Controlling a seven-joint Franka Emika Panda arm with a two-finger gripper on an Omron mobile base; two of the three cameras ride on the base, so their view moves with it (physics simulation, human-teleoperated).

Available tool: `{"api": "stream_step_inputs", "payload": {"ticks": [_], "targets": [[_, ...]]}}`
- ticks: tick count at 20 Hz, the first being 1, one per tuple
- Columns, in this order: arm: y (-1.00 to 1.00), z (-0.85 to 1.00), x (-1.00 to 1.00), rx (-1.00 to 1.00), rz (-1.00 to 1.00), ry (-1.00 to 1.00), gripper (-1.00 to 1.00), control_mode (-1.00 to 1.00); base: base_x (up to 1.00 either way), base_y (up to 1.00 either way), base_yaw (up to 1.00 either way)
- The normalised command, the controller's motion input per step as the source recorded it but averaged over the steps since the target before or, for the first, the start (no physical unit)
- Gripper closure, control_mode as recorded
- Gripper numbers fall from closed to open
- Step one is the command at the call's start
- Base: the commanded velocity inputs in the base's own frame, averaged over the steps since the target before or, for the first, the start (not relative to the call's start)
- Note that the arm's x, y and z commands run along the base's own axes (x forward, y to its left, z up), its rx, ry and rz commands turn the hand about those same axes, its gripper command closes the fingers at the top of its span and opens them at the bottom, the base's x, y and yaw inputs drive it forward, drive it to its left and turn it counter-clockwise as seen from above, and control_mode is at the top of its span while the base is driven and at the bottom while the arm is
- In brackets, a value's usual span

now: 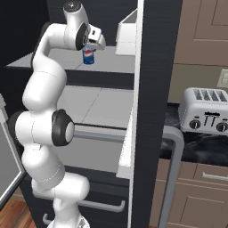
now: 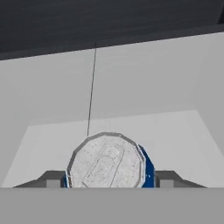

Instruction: Open the fridge, grab two sodas, and place both sodas inside the bowl with ice on the dining counter.

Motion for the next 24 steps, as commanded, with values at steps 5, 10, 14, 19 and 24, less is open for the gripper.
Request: {"api": "stream_step_inputs", "payload": {"ticks": [5, 10, 14, 19, 24], "targets": [[0.00, 0.00, 0.00, 0.00, 0.00, 0.00, 1.00, -1.00, 0.00, 0.00, 0.00], [0.01, 0.00, 0.00, 0.00, 0.00, 0.00, 1.00, -1.00, 0.00, 0.00, 0.00], [0.03, 0.00, -0.15, 0.00, 0.00, -0.04, 1.00, -1.00, 0.00, 0.00, 0.00], [0.02, 0.00, -0.44, 0.00, 0.00, -0.10, 1.00, -1.00, 0.00, 0.00, 0.00], [0.00, 0.16, -0.49, 0.02, 0.00, -0.02, 1.00, -1.00, 0.00, 0.00, 0.00]]}}
